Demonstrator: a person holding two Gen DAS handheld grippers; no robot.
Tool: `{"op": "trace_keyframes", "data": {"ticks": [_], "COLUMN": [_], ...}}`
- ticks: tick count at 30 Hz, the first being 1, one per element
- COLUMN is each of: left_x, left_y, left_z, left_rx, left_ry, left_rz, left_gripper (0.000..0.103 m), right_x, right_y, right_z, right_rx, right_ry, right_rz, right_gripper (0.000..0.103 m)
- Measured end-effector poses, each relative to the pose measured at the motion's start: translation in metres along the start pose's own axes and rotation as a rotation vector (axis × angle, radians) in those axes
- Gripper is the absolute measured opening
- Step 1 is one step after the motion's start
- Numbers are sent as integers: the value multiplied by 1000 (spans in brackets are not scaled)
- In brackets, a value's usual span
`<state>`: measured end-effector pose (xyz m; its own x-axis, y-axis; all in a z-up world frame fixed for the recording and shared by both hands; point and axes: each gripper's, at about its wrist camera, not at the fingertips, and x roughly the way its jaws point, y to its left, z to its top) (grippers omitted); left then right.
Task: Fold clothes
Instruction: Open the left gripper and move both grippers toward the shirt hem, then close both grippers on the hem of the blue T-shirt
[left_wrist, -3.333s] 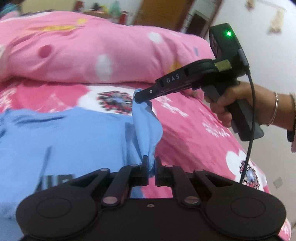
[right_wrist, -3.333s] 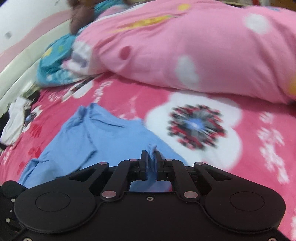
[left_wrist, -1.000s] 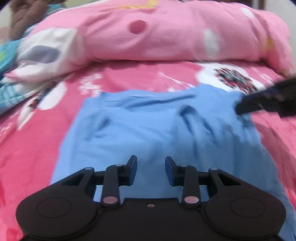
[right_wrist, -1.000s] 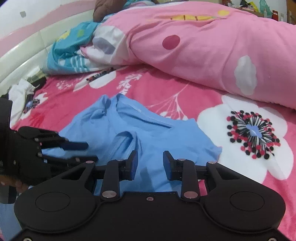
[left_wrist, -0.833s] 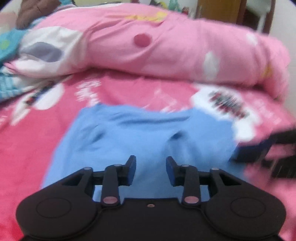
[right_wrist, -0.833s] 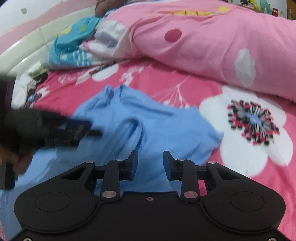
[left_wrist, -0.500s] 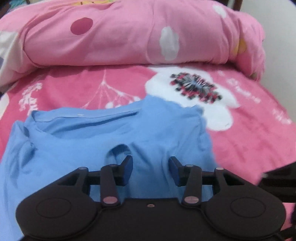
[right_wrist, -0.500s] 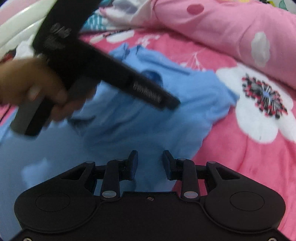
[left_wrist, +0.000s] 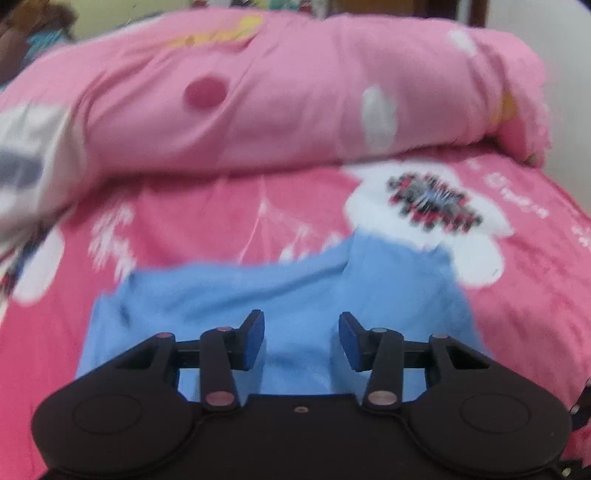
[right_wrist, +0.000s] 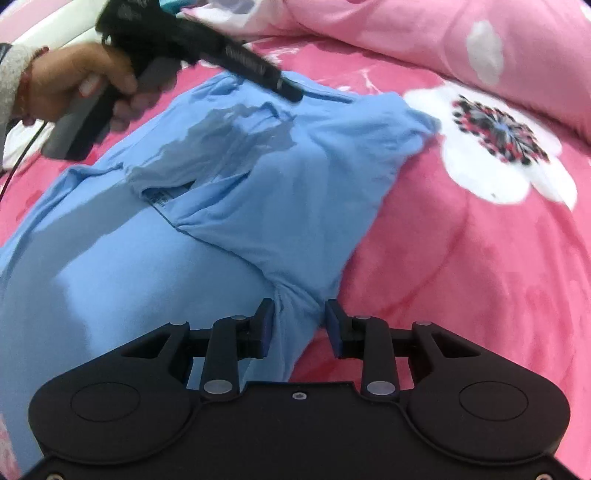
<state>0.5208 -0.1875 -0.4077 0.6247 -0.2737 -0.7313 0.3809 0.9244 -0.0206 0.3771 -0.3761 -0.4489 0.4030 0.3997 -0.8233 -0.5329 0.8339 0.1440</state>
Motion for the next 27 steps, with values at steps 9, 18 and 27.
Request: {"op": "trace_keyframes", "data": {"ticks": [9,18,27], "left_x": [63,94,110], "left_y": [-75,-70,-54], "left_z": [40,40,44], "left_rx": [217,123,-45], "left_ry": [90,140,160], "left_rz": [-256,-239,-278], "left_gripper": [41,5,7], "right_x": [3,16,10], "right_y": [-26,-33,-22], "right_z": [18,9,-14], "right_rx": [223,292,171], "right_ry": [-73,-69,-8], "right_rz": [-3,11,-37], "right_gripper": [33,13,5]}}
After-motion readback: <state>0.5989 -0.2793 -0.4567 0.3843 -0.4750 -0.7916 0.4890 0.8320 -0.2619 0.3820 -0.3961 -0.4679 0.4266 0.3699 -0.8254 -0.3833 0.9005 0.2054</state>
